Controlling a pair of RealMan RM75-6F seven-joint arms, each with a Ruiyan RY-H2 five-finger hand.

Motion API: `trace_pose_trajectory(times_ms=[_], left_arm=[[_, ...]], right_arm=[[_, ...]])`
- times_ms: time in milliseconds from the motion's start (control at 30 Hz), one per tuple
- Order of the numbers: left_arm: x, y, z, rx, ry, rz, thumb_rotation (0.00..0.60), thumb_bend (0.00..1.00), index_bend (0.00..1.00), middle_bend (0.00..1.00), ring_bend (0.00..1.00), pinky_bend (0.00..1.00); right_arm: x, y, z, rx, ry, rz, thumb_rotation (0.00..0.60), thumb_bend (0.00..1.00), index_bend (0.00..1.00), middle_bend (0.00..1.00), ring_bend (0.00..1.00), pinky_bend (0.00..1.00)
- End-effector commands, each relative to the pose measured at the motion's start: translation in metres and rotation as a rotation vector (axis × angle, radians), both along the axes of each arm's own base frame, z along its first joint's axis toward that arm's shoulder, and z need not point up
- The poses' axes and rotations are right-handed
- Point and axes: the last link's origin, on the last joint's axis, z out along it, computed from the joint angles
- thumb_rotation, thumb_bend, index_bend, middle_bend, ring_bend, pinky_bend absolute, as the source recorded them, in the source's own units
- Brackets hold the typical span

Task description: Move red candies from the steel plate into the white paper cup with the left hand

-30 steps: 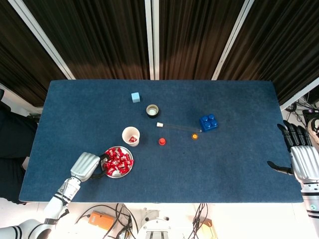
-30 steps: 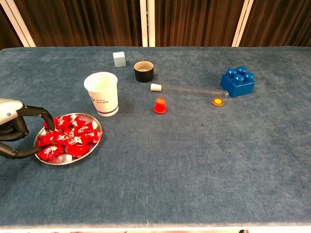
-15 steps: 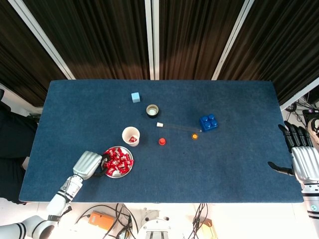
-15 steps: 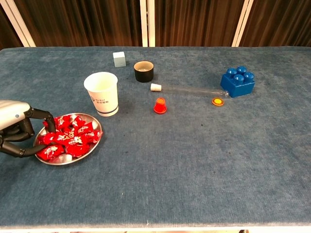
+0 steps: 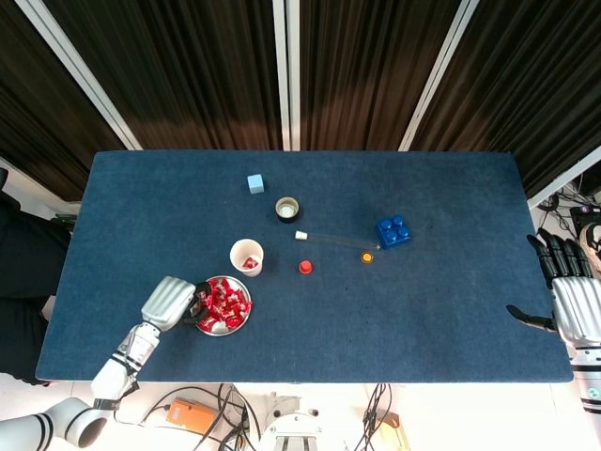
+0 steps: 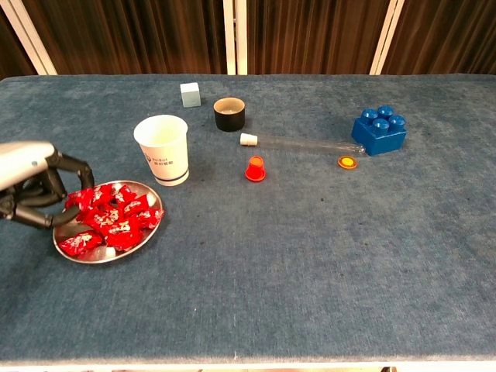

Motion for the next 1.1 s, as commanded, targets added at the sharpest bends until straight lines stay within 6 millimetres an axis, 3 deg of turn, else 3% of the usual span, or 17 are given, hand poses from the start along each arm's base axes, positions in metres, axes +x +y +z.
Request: trace_pose_trajectory(times_ms=[33, 200, 367, 600, 800, 1000, 1100], left_arm=[[0.023, 0.018, 0.023, 0.069, -0.054, -0.051, 0.600, 0.45, 0.59, 0.98, 0.93, 0.84], [0.063, 0.050, 0.042, 0.119, -0.100, -0.116, 0.600, 0.44, 0.59, 0.98, 0.93, 0.84], [0.088, 0.076, 0.035, 0.079, -0.096, -0.113, 0.600, 0.44, 0.59, 0.98, 0.93, 0.84], [0.090, 0.091, 0.016, 0.035, -0.050, -0.064, 0.599, 0.42, 0.58, 0.98, 0.93, 0.84], [0.088, 0.090, 0.008, 0.018, -0.029, -0.047, 0.577, 0.36, 0.54, 0.98, 0.93, 0.84], [0.089, 0.090, 0.005, 0.028, -0.022, -0.050, 0.576, 0.19, 0.37, 0.98, 0.93, 0.83], [0.090, 0.088, 0.008, 0.046, -0.044, -0.053, 0.575, 0.16, 0.34, 0.98, 0.93, 0.83]], right_arm=[[0.001, 0.000, 0.000, -0.001, 0.000, 0.004, 0.600, 0.10, 0.00, 0.00, 0.00, 0.00], [0.001, 0.000, 0.000, -0.002, -0.003, 0.006, 0.600, 0.10, 0.00, 0.00, 0.00, 0.00], [-0.001, 0.002, 0.001, -0.005, -0.006, -0.001, 0.600, 0.10, 0.00, 0.00, 0.00, 0.00], [-0.006, 0.004, 0.002, -0.010, -0.010, -0.014, 0.600, 0.10, 0.00, 0.00, 0.00, 0.00], [-0.007, 0.003, 0.001, -0.007, -0.012, -0.015, 0.600, 0.10, 0.00, 0.00, 0.00, 0.00], [-0.005, 0.001, -0.001, 0.001, -0.013, -0.008, 0.600, 0.10, 0.00, 0.00, 0.00, 0.00], [-0.005, 0.001, 0.000, -0.004, -0.013, -0.009, 0.600, 0.10, 0.00, 0.00, 0.00, 0.00]])
